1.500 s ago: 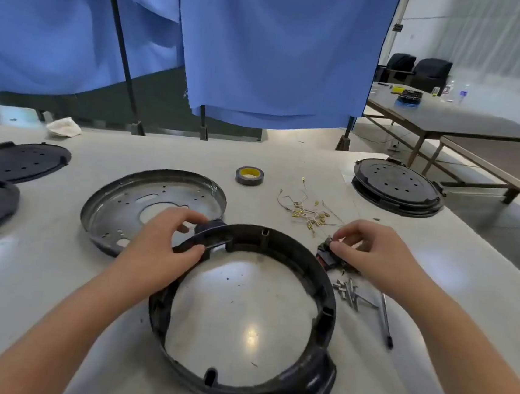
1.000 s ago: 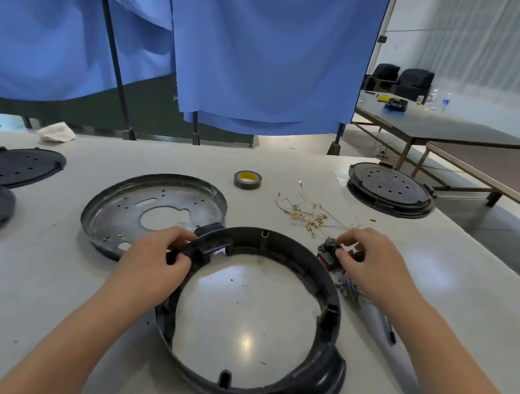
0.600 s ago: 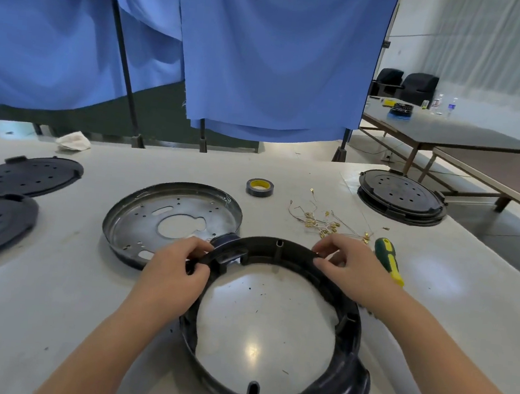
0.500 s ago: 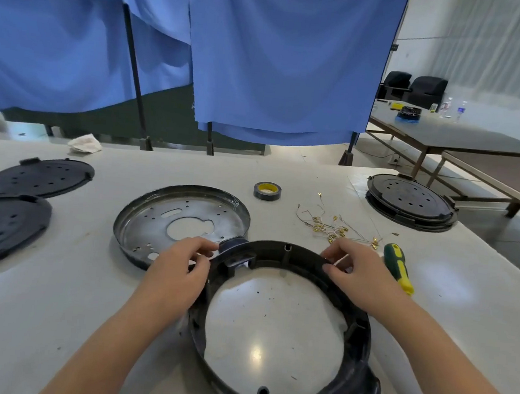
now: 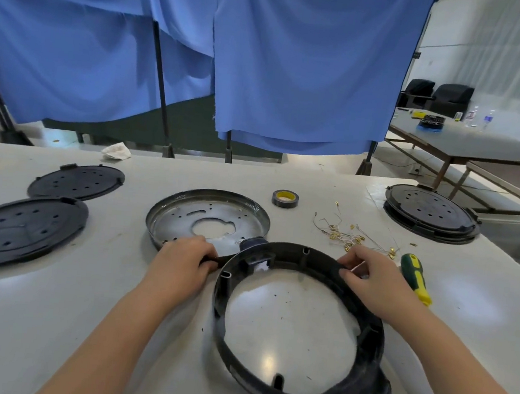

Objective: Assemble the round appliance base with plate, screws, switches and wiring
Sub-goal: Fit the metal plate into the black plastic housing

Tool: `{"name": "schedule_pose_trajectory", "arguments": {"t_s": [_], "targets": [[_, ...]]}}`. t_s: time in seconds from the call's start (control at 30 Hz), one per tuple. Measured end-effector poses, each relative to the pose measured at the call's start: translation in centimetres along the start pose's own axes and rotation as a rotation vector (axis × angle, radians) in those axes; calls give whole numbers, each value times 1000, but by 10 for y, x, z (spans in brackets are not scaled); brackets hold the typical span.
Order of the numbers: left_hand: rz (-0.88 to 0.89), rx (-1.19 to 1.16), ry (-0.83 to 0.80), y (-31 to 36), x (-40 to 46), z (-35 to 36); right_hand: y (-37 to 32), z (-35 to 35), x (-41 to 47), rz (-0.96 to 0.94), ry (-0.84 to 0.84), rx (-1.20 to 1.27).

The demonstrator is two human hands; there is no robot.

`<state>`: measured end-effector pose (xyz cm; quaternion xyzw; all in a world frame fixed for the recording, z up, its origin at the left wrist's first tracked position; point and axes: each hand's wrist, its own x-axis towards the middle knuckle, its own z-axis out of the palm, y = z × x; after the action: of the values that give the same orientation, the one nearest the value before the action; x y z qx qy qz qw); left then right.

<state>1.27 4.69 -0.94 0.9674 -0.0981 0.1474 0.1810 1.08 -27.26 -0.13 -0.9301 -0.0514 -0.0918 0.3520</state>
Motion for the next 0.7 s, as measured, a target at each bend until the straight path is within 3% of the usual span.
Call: {"name": "schedule_pose_trajectory", "arguments": {"t_s": [0.33, 0.57, 0.7], "targets": [[80, 13, 111, -5, 3, -15, 2, -1, -5, -15, 168, 132], [83, -101, 360, 11, 12, -32, -2, 2, -5, -20, 150, 121], [207, -68, 403, 35, 14, -41, -6, 4, 0, -13, 130, 91]]}}
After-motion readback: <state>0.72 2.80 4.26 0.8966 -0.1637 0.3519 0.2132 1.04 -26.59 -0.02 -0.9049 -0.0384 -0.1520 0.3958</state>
